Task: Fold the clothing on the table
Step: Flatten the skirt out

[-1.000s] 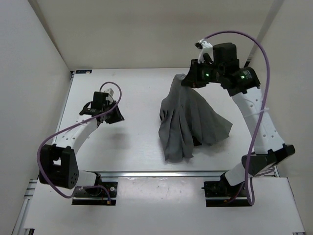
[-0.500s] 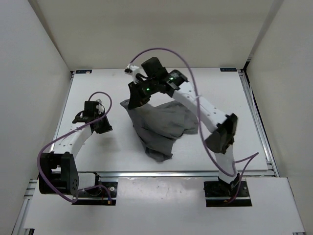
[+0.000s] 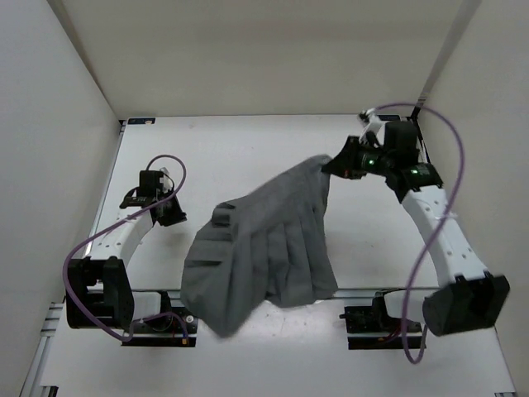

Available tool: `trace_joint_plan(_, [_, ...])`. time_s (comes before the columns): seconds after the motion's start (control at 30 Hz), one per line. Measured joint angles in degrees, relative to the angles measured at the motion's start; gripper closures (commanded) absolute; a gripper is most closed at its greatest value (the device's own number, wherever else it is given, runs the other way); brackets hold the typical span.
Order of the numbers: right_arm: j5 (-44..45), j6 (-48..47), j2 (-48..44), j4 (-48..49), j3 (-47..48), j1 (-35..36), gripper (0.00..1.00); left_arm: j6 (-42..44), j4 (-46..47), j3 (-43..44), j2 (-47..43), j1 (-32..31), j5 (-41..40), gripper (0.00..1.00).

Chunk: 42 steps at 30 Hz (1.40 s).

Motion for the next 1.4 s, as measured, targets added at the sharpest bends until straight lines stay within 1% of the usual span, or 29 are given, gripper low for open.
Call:
trace_joint_plan(0.07, [2.80,0.87,4.28,-0.17,-6.21,-1.79,1.00,0.00,-0.26,0.00,0.00,-0.13,0.00,0.77])
trace_joint_plan(0.13, [7.67,2.08,8.61,-1.92,-11.54,-3.32,1.00,-0.02,-0.63,0.02,0.00,-0.37,0.15,0.77])
trace_joint_plan(0.2, [14.12,3.10,12.22,-5.09,-14.69,-4.28,1.00,-0.02,-1.14,0.33,-0.02,-0.76,1.09,0.74])
trace_joint_plan(0.33, [24.83,3.37,14.23,-8.96,-14.78,-4.00,1.00,-0.63,-1.68,2.73,-0.07,-2.14,5.68,0.75])
trace_joint_plan(0.4, [27.58,3.32,14.97,-10.03,-13.51,-3.61,1.00,-1.64,-0.66,4.07,-0.09,-3.50,8.57,0.75])
trace_joint_plan(0.53, [30.12,3.32,16.83,-10.34,-12.15,-2.56,1.00,-4.44,3.67,5.11,-0.07,-7.39,14.73,0.75])
trace_joint_plan(0.63, [29.68,3.08,16.85,-10.51,-11.43,-1.51,1.00,-7.06,8.24,5.11,0.76,-10.10,19.85,0.74])
trace_joint_plan(0.73, [27.12,2.84,15.80,-9.90,-9.57,1.03,1.00,-8.13,9.49,5.09,1.68,-11.21,20.65,0.74])
trace_joint_plan(0.8, [23.89,2.19,14.36,-9.22,-6.56,5.40,1.00,-8.35,9.38,5.03,1.95,-10.23,20.17,0.74])
trace_joint_plan(0.9, [17.38,-0.52,13.92,-6.69,2.10,15.08,1.00,-7.93,8.57,4.90,1.95,-6.27,18.23,0.77])
trace_joint_plan(0.97, [13.22,-3.85,13.00,-3.34,7.67,23.47,1.00,-7.28,8.00,4.59,1.95,-2.80,16.94,0.77])
trace_joint_plan(1.03, [10.47,-6.19,10.10,-0.57,9.64,29.86,0.99,-6.82,7.45,4.35,1.95,-0.57,15.91,0.77])
trace_joint_plan(1.07, [8.35,-6.60,7.82,0.39,9.75,32.15,1.00,-6.54,7.26,4.13,1.95,0.22,15.41,0.77])
trace_joint_plan(1.1, [6.43,-6.51,5.22,1.16,9.53,32.74,1.00,-6.23,7.04,3.89,1.92,0.70,14.99,0.77])
trace_joint_plan(1.17, [4.87,-5.31,-0.66,3.32,7.91,29.35,1.00,-5.77,6.69,3.23,1.95,0.85,14.32,0.76])
trace_joint_plan(1.23, [4.50,-2.62,-6.01,5.77,4.59,20.85,1.00,-5.49,6.47,2.67,1.95,0.55,14.03,0.77])
trace_joint_plan(1.27, [4.63,-0.31,-8.79,5.99,1.90,13.29,0.99,-5.27,6.16,2.34,1.95,0.48,13.94,0.77])
trace_joint_plan(1.33, [5.62,1.75,-8.70,6.19,-0.96,6.45,1.00,-5.14,6.19,1.95,1.95,0.46,13.88,0.77])
trace_joint_plan(1.37, [6.36,2.51,-7.69,5.75,-2.40,4.55,1.00,-5.09,6.05,1.77,1.95,0.46,13.79,0.78])
trace_joint_plan(1.4, [7.98,3.06,-5.86,4.55,-3.67,2.95,1.00,-5.03,5.92,1.66,1.95,0.46,13.70,0.77])
